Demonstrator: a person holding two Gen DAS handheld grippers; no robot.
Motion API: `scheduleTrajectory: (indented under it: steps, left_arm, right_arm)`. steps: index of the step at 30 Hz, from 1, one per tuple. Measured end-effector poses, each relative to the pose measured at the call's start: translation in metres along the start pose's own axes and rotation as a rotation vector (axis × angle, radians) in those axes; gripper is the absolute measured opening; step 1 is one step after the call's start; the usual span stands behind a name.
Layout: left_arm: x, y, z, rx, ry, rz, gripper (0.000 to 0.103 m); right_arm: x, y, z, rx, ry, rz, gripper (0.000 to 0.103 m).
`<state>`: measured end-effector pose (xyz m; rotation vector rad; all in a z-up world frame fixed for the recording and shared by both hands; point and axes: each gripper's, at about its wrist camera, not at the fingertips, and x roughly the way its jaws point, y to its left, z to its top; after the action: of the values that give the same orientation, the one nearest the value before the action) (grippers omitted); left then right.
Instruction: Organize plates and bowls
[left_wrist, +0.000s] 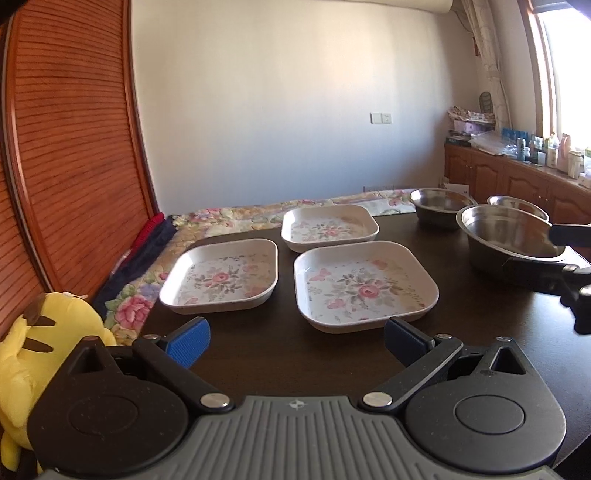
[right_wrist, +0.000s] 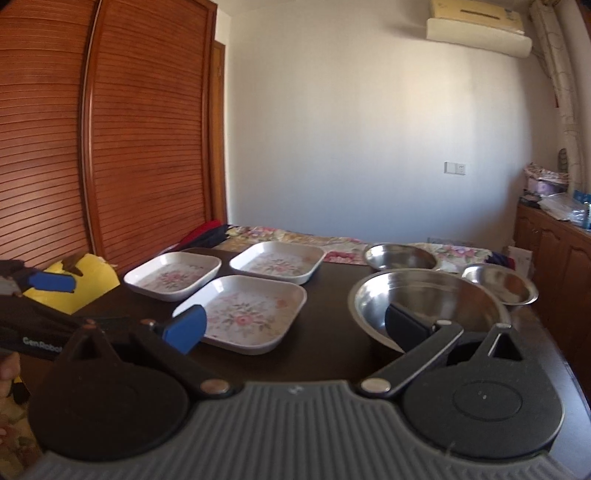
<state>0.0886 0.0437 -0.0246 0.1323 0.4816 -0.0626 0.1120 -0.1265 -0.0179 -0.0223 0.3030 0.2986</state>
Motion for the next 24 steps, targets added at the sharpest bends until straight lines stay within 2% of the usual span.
scheduleTrajectory:
  steps: [2,5,8,11,15,20,24]
  left_arm:
    - [0.009,0.004,0.003,-0.002,0.016,-0.011,0.098]
    - [0.023,0.008,0.008,0.000,0.034,-0.025,0.094]
    - [0.037,0.013,0.012,-0.012,0.053,-0.054,0.087]
    - [0.050,0.017,0.017,-0.025,0.067,-0.074,0.082]
    - [0.067,0.020,0.021,-0.026,0.087,-0.083,0.071]
    - [0.086,0.023,0.025,-0.021,0.105,-0.104,0.061]
    - [0.098,0.025,0.027,-0.036,0.117,-0.134,0.054]
  right_arm:
    - [0.008,0.001,0.000,-0.001,0.019,0.027,0.102]
    - [0.021,0.003,-0.001,-0.001,0.053,0.055,0.089]
    - [0.036,0.004,0.000,-0.002,0.083,0.077,0.087]
    - [0.049,0.004,0.001,-0.009,0.112,0.088,0.080]
    - [0.065,0.003,0.001,-0.007,0.152,0.111,0.068]
    - [0.083,0.003,0.000,-0.017,0.198,0.113,0.055]
    - [0.094,0.001,-0.002,-0.006,0.222,0.105,0.050]
